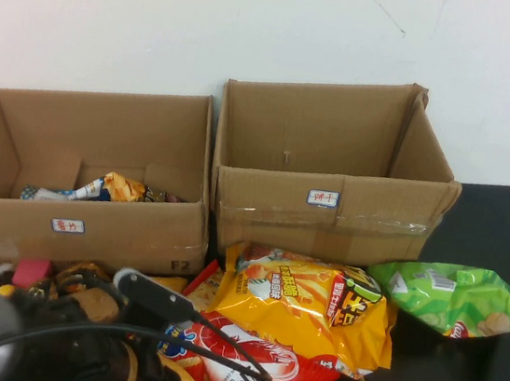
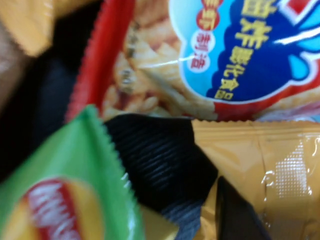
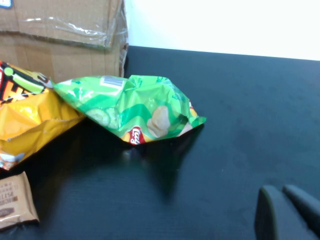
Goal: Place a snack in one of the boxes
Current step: Pick up the biscuit, then place the biscuit in the biscuit box
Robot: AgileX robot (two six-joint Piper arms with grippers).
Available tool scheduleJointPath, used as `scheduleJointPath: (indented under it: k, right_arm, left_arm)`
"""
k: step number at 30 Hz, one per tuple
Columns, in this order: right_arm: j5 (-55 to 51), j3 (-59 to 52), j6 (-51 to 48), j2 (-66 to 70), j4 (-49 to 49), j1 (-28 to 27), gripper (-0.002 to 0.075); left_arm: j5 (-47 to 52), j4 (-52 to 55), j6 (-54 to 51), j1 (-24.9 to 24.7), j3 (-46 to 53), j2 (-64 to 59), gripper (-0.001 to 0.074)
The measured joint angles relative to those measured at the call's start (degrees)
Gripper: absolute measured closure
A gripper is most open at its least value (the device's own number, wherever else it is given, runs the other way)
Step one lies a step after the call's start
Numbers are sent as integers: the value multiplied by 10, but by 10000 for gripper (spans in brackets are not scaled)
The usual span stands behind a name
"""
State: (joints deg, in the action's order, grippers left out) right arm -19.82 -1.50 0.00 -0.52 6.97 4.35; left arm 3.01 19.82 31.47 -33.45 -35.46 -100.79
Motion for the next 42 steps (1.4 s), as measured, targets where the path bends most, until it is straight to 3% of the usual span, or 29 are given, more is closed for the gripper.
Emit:
scheduleJointPath:
  k: [8,13,19,25,31,34,36,38,42]
  right_arm:
    - [0,0,0,0,0,0,727]
    - [0,0,0,0,0,0,727]
    - [0,0,0,0,0,0,727]
    - [0,0,0,0,0,0,727]
    - [0,0,3,0,0,0,727]
    - [0,0,3,0,0,0,727]
    - [0,0,3,0,0,0,727]
    - [0,0,3,0,0,0,727]
    - [0,0,3,0,0,0,727]
  left_arm:
    - [121,8,-1,-42,-7,201,464]
    - [0,81,-2,-45,-63,286,464]
    - [-227,100,-60,19,-175,200,464]
    - [-254,102,-77,58,-336,12,454]
    - [-167,118,-5,69,-490,-159,118]
    - [-88,158,29,70,-515,-181,66]
    - [-54,173,37,67,-515,-172,88]
    - [-38,188,55,60,-500,-143,182]
    - [-80,197,70,40,-398,-32,547]
